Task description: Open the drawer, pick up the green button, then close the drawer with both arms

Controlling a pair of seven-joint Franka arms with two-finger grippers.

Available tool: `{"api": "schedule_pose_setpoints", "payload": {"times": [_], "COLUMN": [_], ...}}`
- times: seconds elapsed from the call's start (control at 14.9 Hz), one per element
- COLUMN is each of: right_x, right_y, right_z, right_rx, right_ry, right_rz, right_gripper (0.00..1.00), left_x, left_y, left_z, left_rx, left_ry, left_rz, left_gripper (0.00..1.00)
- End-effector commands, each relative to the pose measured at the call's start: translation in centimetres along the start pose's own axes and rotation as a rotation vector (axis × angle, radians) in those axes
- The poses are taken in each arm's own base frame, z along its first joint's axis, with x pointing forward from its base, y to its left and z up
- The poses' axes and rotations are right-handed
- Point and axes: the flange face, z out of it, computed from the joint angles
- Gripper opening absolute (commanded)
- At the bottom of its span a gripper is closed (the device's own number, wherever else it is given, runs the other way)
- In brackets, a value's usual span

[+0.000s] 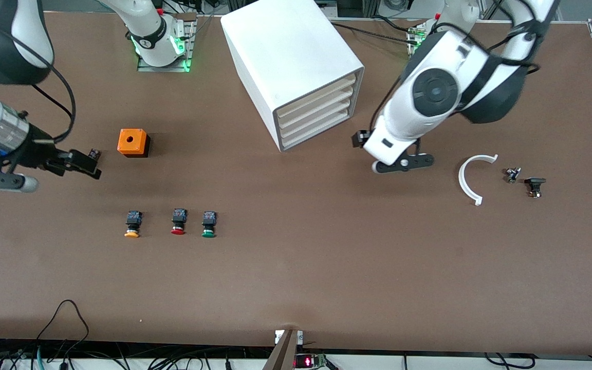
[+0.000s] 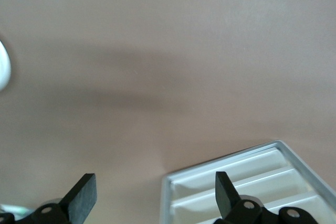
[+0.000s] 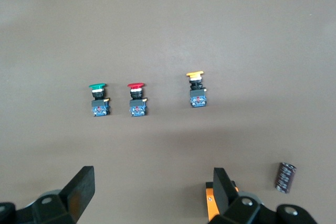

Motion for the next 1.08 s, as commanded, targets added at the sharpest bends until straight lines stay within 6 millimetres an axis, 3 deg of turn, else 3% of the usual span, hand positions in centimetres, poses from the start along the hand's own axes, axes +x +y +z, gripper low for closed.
{"api": "schedule_pose_setpoints", "payload": {"times": [0.0, 0.13, 0.34, 0.47, 0.61, 0.81, 1.01], "right_x": [-1.1, -1.7, -2.4, -2.2, -2.8, -2.9, -2.6], "right_y": [-0.1, -0.5, -1.5, -1.0, -2.1, -2.2, -2.3], "right_z": [-2.6, -5.2, -6.0, -6.3, -6.9, -7.2, -8.7], "right_rx": [-0.012, -0.034, -0.114, -0.110, -0.101, -0.099, -0.094], "right_ry": [-0.014, -0.056, -0.055, -0.051, -0.040, -0.037, -0.011], "right_rz": [0.000, 0.072, 0.082, 0.083, 0.059, 0.056, 0.035], "right_gripper": [1.00, 1.00, 1.00, 1.00, 1.00, 1.00, 1.00], "left_x": [0.0, 1.0, 1.8, 2.5, 1.9, 0.3, -1.4], "left_y": [-3.5, -7.9, -14.9, -19.6, -23.8, -25.9, -24.4], "left_z": [-3.3, -5.7, -9.0, -10.3, -11.7, -13.5, -12.2], "left_rx": [0.035, 0.049, 0.061, 0.042, -0.055, -0.001, 0.074], "left_ry": [0.046, 0.091, 0.143, 0.159, 0.182, 0.224, 0.210], "left_rz": [0.127, 0.197, 0.319, 0.381, 0.345, 0.292, 0.228], "left_gripper": [1.00, 1.00, 1.00, 1.00, 1.00, 1.00, 1.00]}}
